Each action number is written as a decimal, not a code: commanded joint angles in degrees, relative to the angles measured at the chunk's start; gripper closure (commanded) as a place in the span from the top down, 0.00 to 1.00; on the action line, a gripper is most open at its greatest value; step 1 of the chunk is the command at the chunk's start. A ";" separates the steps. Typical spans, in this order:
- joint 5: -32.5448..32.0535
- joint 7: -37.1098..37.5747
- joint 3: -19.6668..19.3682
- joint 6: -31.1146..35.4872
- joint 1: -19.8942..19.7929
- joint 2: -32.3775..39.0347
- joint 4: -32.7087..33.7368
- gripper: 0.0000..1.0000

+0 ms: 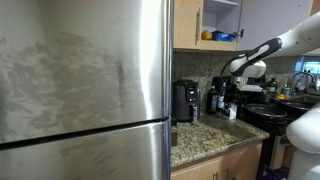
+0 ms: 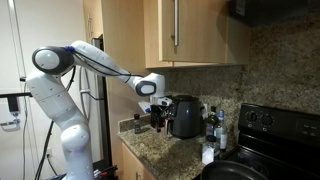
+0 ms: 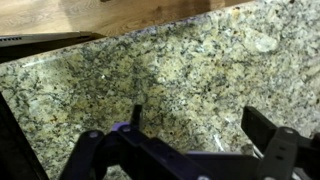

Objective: Put the salt on the bottom part of the cupboard drawer above it

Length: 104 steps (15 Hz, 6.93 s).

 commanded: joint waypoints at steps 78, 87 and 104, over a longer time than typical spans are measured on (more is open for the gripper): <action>-9.37 38.03 -9.18 1.90 -3.41 36.54 39.19 0.37; -28.60 28.60 -3.44 3.88 -1.82 8.51 16.29 0.37; -22.96 18.88 5.20 2.79 -4.49 -13.60 8.61 0.62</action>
